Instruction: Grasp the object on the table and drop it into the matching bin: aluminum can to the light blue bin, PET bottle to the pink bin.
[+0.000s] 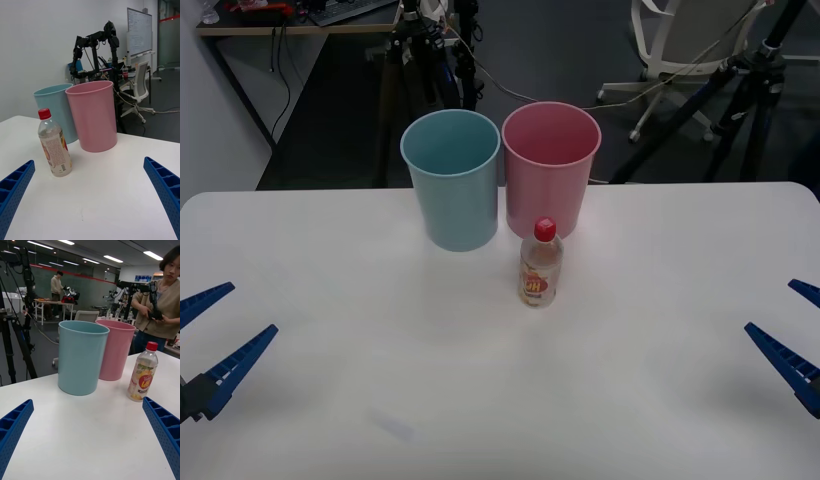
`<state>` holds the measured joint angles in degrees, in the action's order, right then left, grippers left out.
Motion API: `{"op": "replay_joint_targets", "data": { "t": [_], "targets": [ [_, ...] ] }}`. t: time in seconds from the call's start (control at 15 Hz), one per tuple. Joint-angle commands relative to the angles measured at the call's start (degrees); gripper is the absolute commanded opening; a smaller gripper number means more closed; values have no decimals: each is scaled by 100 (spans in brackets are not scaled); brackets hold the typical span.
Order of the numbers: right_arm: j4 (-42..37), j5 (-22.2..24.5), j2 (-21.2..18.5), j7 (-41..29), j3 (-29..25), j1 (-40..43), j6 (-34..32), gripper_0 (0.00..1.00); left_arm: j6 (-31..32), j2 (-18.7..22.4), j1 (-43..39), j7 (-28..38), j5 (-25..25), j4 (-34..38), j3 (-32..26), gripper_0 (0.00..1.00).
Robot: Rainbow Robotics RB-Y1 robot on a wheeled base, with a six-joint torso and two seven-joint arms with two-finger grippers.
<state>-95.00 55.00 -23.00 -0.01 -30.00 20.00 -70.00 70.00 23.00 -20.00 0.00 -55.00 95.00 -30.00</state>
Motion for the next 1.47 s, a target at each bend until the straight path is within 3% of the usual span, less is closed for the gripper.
{"op": "replay_joint_targets", "data": {
  "t": [0.07,0.53,0.93,1.47],
  "targets": [
    [43,-16,68,1,-23,-75,-5,100,0,0,0,0,0,0,0,100],
    [140,-16,-3,176,12,-163,-102,100,0,0,0,0,0,0,0,100],
    [509,-376,-539,1706,952,-119,-181,100,0,0,0,0,0,0,0,100],
    [1397,-438,-732,2066,2165,-1024,30,100,0,0,0,0,0,0,0,100]
  ]
}}
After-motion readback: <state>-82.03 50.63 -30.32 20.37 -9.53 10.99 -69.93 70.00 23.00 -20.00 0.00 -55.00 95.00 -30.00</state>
